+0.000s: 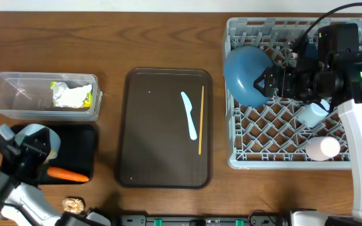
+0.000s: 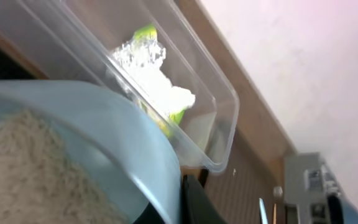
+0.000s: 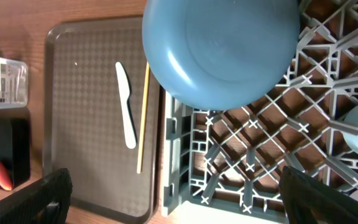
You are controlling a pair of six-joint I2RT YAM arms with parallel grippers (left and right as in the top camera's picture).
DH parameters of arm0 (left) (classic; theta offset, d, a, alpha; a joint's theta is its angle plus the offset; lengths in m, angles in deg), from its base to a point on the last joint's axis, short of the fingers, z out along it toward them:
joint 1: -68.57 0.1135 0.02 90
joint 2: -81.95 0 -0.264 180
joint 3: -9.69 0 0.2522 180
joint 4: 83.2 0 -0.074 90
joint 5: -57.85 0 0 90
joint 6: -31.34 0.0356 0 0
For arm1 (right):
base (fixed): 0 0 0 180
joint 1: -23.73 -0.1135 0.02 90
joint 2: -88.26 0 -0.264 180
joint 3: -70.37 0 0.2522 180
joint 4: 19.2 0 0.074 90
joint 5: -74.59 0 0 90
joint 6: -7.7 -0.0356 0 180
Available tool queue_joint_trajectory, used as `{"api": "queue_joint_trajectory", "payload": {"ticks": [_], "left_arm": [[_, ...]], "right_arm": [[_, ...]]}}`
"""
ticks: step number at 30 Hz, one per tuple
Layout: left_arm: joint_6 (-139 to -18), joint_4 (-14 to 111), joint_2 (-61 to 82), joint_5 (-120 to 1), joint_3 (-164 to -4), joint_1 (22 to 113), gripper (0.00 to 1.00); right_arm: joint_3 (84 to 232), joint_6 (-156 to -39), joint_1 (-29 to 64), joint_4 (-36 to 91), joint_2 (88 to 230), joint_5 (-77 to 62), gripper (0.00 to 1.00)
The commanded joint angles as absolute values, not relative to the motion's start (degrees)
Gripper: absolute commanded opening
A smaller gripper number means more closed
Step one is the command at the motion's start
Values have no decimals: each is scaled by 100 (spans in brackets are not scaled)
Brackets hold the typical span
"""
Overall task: Sort waste into correct bins and load items into the dishwasher rack
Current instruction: 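Tip the bowl to pour the rice onto the black tray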
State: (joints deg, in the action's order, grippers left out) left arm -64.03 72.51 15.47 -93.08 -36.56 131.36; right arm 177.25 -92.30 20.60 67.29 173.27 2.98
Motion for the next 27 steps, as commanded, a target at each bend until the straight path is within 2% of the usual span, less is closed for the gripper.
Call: {"api": "queue_joint_trajectory", "payload": {"ticks": [1,6,13,27], "left_arm": [[-6650,7782,1436,-10425,-3254,13715,6],[-6648,8635,1029,-11417,-2946,14296,6],[-6427,9229,229,-12217,-2946,14329,6],[-5747,9489,-57,-12082,-2946,14329,6]], "right_arm": [[17701,-9167,2007,6760,17371,278,99],[17701,-9167,2005,6729,17371,280,99],[17701,-9165,2007,6734,17371,280,99],[17699,-9167,2005,6721,17371,280,99]]}}
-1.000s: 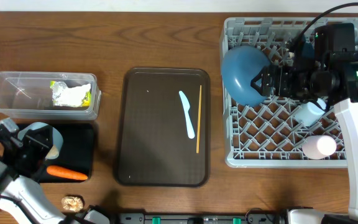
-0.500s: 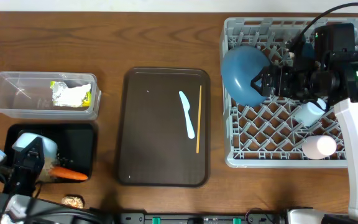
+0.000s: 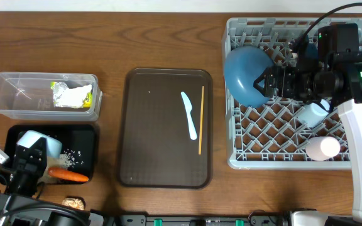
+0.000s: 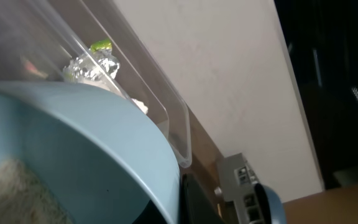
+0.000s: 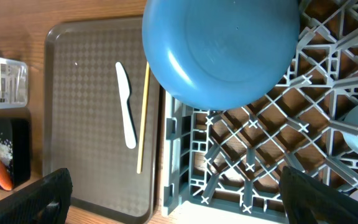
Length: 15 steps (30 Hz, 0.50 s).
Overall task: Sort waste into correct bins and load items into the dishwasher rack
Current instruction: 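Tip the bowl to pour the rice onto the black tray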
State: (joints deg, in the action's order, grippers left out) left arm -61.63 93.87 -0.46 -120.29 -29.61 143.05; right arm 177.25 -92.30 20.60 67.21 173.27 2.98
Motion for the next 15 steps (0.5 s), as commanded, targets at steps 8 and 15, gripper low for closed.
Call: {"api": "queue_joint_trajectory", "payload": {"ticks": [8,15], "left_arm": [[-5863,9728,-51,-12154,-2948,14322,6],[-6543,10090,-11,-12211,-2972,14150,6]], "right_arm": [[17701,-9167,2005,6721,17371,280,99],[17701,-9167,2005,6745,17371,280,99]]}}
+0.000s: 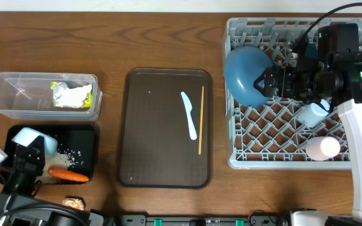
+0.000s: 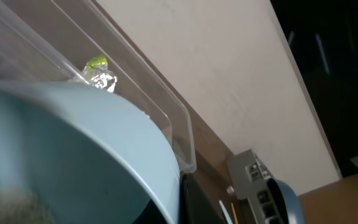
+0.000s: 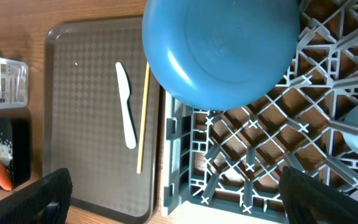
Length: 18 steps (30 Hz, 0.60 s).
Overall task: Sort waste into correct bins and load items into the dishwasher rack
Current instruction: 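Tip the bowl to pour the rice onto the black tray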
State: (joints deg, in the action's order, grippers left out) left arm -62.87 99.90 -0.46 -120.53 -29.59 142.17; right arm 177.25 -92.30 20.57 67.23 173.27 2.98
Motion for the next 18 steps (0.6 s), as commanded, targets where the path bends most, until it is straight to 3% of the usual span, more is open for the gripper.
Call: {"api": "queue_joint_trajectory", "payload": {"ticks": [1,9,11,14,18], "left_arm": [[-6385,10093,-14,-12193,-2965,14086,6],[-6912,10180,35,-12219,-2985,13529,7],[-8169,10184,65,-12221,-2983,13426,6],[-7161,10272,142,-11942,-2952,13247,6],[-7850,10663,148,-11819,-2963,13293,6]], "right_arm": [[17701,-9167,2005,6745,17371,283,99],[17701,-9167,2005,6745,17371,280,99],[17699,-9167,2005,6747,17371,283,99],[17699,-9169,2005,6742,17371,283,99],[17701,-9167,2005,6771,17371,283,99]]}}
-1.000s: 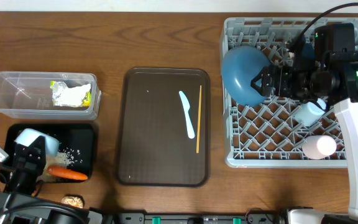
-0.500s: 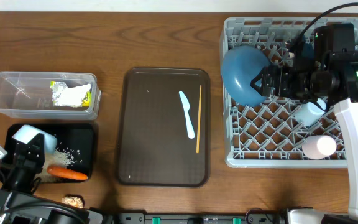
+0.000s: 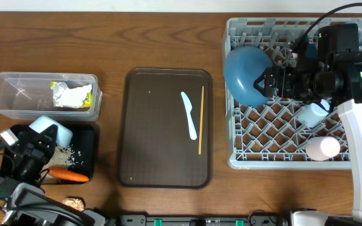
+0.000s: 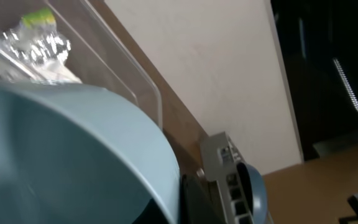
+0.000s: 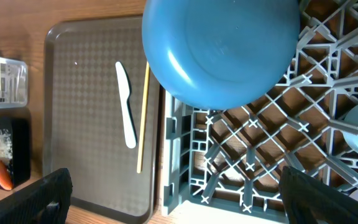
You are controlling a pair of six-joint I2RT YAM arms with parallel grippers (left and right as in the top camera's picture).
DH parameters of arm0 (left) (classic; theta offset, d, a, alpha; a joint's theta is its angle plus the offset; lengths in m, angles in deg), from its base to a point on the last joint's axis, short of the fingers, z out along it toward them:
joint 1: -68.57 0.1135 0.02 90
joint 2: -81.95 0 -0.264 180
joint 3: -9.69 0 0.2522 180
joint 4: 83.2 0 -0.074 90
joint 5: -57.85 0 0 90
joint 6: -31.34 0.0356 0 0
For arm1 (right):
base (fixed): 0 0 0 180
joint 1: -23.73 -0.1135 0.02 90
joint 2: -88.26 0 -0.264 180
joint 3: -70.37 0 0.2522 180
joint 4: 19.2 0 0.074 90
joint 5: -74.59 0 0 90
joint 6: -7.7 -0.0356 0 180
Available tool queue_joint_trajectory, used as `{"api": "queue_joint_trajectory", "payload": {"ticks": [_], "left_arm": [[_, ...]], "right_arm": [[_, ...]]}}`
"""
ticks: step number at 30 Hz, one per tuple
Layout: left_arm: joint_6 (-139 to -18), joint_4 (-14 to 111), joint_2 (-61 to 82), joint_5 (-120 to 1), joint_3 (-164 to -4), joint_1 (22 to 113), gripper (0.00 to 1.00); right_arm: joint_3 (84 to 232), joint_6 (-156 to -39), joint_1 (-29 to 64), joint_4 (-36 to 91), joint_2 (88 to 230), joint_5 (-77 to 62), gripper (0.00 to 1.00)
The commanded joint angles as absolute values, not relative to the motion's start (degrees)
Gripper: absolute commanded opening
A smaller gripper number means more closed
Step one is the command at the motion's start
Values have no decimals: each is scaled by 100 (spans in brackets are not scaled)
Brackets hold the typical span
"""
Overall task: Sort waste into correct bins and load items into the dishwasher rack
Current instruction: 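Tip the bowl to pour the rice onto the black tray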
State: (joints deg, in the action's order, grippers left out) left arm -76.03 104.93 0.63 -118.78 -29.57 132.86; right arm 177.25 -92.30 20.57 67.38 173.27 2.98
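My left gripper point(image 3: 31, 149) is shut on the rim of a light blue bowl point(image 3: 45, 128), held tilted over the black bin point(image 3: 87, 141). White rice point(image 3: 63, 157) and a carrot point(image 3: 68, 175) lie in that bin. In the left wrist view the bowl point(image 4: 73, 155) fills the lower left and no rice shows in it. On the brown tray point(image 3: 149, 125) lie a pale blue knife point(image 3: 189, 115) and a chopstick point(image 3: 200, 119). My right gripper point(image 3: 264, 82) point(image 5: 176, 177) stands open over the grey rack point(image 3: 237, 157), beside a dark blue bowl point(image 5: 219, 50).
A clear bin point(image 3: 17, 94) behind the black one holds crumpled foil and green scraps point(image 3: 71, 95). White cups point(image 3: 322, 148) sit in the rack's right half. A small brown lump point(image 3: 74, 204) lies at the table's front edge.
The bowl in my left gripper has shifted a little to the right and farther back over the black bin. The last rice in it no longer shows. The right arm is unchanged.
At first my left gripper held the bowl full of rice at the black bin, which held only the carrot. Then rice lay in the bin and less in the tipped bowl. Now the bowl looks bare. The right gripper stayed open over the rack throughout.
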Motion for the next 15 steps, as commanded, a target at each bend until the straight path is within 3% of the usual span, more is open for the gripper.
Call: {"api": "queue_joint_trajectory", "payload": {"ticks": [1,10,15], "left_arm": [[-7905,10674,155,-11806,-2963,13297,6],[-9347,11876,974,-12226,-2987,13299,6],[-10870,13365,1853,-12224,-2992,13297,6]], "right_arm": [[17701,-9167,2005,6801,17371,280,99],[17701,-9167,2005,6723,17371,283,99],[17701,-9167,2005,6716,17371,283,99]]}}
